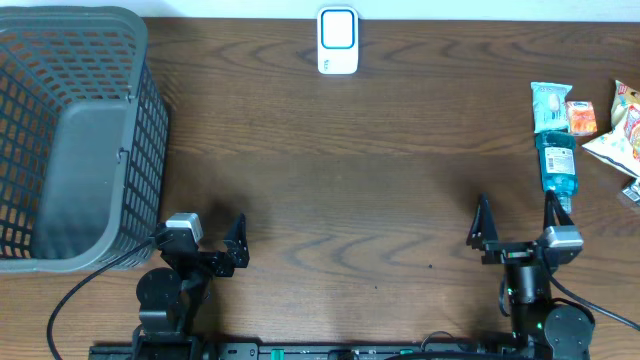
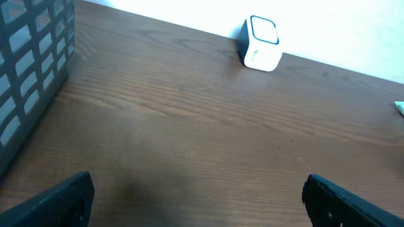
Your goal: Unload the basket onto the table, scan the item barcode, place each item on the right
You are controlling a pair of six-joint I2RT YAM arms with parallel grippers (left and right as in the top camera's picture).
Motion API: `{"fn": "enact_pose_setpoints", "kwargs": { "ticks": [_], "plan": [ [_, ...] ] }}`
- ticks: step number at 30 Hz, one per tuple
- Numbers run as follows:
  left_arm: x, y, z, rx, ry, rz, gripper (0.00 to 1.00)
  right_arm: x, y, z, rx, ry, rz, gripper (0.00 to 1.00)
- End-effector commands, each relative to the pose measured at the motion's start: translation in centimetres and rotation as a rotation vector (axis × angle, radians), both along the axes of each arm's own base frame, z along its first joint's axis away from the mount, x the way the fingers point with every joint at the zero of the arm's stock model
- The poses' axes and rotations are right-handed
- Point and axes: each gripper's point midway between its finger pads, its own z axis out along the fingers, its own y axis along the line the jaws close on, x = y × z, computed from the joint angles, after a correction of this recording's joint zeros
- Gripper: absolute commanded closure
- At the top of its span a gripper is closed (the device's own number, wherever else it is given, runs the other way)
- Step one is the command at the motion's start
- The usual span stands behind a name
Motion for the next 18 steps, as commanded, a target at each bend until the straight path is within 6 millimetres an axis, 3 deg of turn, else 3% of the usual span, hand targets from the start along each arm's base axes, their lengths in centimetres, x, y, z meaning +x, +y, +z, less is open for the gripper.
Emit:
{"fn": "enact_pose_setpoints", "kwargs": {
  "ticks": [1,10,14,18],
  "plan": [
    [-0.2,-0.1,-1.2,0.002,0.031,-0.009,0.02,0.4,-0.6,-1.3,0.015,0.006,-0.031,0.01],
    [-0.2,-0.1,-1.2,0.002,0.032,-0.008,0.02,1.3,-0.7,-5.8,0.022,0.104,-0.038,0.01],
    [-0.2,-0.1,-1.2,0.002,0.032,-0.008,0.02,1.4,-0.8,-9.4,0.030,0.234,-0.043,0.01],
    [-0.2,-0.1,-1.2,0.002,0.031,-0.009,0.02,1.5,-0.8,-9.5,0.031,0.240,-0.043,0.01]
  ]
}}
